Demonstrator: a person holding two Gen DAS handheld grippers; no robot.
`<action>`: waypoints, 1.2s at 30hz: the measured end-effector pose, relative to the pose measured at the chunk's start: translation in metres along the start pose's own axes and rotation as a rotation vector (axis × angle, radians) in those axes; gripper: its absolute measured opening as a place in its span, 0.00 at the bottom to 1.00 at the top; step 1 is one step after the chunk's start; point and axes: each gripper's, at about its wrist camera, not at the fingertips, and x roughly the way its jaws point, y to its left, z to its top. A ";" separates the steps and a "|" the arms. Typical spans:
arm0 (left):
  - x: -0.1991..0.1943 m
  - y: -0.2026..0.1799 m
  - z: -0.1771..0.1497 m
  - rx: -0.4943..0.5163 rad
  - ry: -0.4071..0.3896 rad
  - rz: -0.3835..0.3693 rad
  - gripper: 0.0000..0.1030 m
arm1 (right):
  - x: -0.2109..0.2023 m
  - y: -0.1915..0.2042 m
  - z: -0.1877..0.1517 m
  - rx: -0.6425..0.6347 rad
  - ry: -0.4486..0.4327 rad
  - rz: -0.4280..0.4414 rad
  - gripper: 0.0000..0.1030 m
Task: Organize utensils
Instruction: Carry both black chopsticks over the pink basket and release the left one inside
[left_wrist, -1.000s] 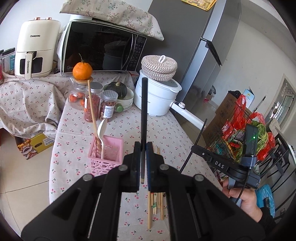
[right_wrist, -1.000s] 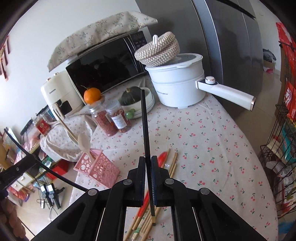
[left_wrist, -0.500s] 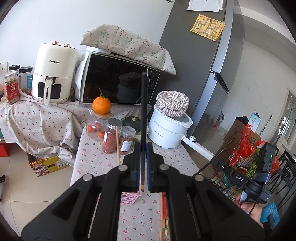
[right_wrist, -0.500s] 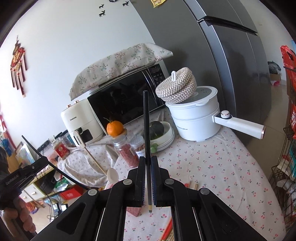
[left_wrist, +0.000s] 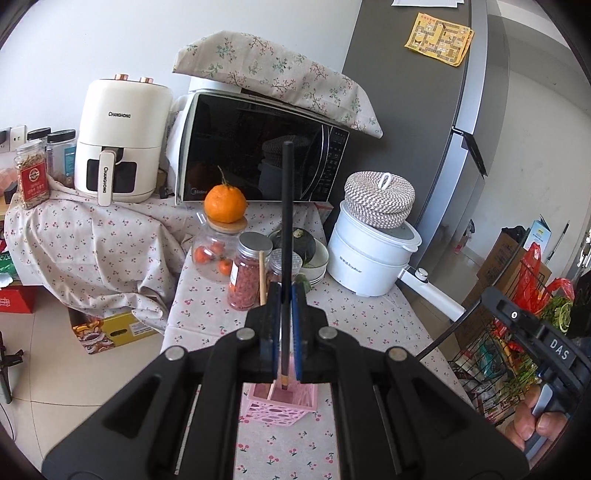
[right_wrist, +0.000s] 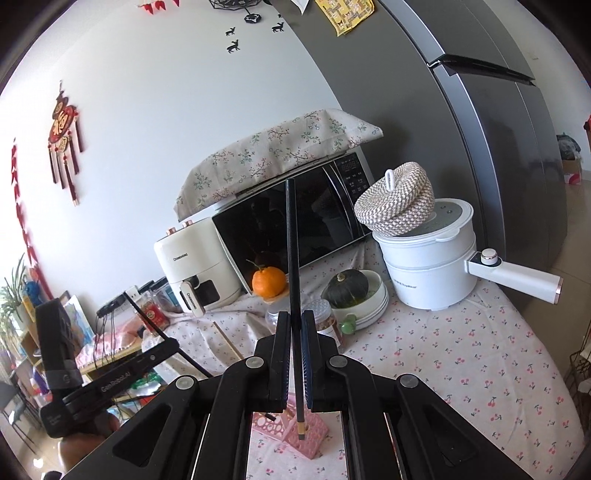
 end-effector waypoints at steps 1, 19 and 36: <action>0.004 0.002 -0.001 -0.003 0.015 0.005 0.06 | 0.001 0.001 0.000 0.001 0.000 0.009 0.05; 0.057 0.024 -0.016 -0.060 0.111 -0.009 0.09 | 0.044 0.028 -0.014 -0.019 0.025 0.028 0.05; 0.038 0.058 -0.040 -0.032 0.297 0.097 0.62 | 0.105 0.025 -0.026 -0.111 0.148 -0.045 0.07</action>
